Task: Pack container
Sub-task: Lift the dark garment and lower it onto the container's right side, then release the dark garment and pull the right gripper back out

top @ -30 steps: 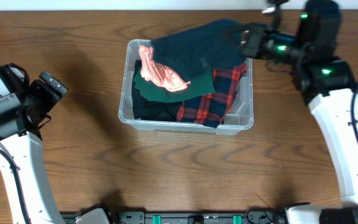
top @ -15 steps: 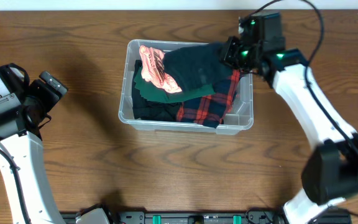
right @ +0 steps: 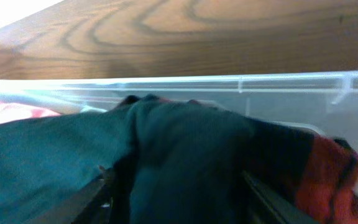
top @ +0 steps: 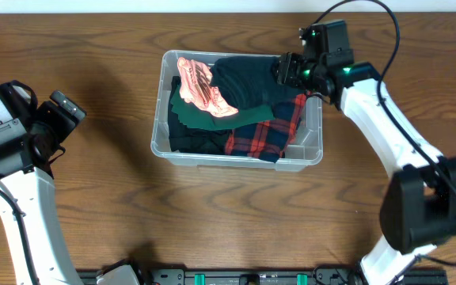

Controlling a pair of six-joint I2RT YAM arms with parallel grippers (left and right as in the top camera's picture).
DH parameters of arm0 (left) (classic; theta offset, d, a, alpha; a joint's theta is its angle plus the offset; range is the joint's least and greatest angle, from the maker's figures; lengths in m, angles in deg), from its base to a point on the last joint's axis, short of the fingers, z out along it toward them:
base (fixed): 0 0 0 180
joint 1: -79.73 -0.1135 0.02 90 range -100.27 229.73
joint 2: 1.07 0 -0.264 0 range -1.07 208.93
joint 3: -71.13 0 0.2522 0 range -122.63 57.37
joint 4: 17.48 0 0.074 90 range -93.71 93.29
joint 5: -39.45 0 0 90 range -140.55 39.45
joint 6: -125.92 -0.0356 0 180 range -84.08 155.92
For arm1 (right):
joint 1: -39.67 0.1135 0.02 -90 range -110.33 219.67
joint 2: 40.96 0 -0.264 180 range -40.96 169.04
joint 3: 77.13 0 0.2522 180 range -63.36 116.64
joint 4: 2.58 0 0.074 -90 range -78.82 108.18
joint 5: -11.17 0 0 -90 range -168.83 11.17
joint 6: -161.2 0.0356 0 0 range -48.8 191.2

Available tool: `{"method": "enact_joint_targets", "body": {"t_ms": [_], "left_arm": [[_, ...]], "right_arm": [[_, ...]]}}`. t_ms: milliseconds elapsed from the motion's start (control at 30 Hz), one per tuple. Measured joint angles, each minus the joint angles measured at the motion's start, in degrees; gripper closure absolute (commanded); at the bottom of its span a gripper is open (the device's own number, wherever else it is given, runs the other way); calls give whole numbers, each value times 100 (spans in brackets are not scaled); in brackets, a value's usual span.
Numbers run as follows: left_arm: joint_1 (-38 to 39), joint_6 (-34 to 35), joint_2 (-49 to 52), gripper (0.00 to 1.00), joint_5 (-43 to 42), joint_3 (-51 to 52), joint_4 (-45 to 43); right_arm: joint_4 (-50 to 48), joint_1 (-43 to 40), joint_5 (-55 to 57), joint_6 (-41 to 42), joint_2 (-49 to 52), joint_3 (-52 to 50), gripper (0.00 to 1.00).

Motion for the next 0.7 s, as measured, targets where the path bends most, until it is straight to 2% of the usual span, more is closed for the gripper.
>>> {"method": "enact_joint_targets", "body": {"t_ms": [33,100,200,333,500,600,700], "left_arm": [[0,0,0,2,0,0,0],[0,0,0,2,0,0,0],[0,0,0,2,0,0,0],[0,0,0,2,0,0,0],[0,0,0,2,2,0,0],[0,0,0,2,2,0,-7],[0,0,0,2,0,0,0]], "right_arm": [[4,2,-4,-101,-168,-26,34],[4,24,50,-284,-629,-44,44],[-142,153,92,-505,-1338,-42,65],[-525,476,26,-616,-1720,35,72],[-1300,962,-118,-634,-1040,48,81],[-1840,1268,-160,-638,-195,48,95],[-1939,1447,-188,-549,649,48,96]]}}
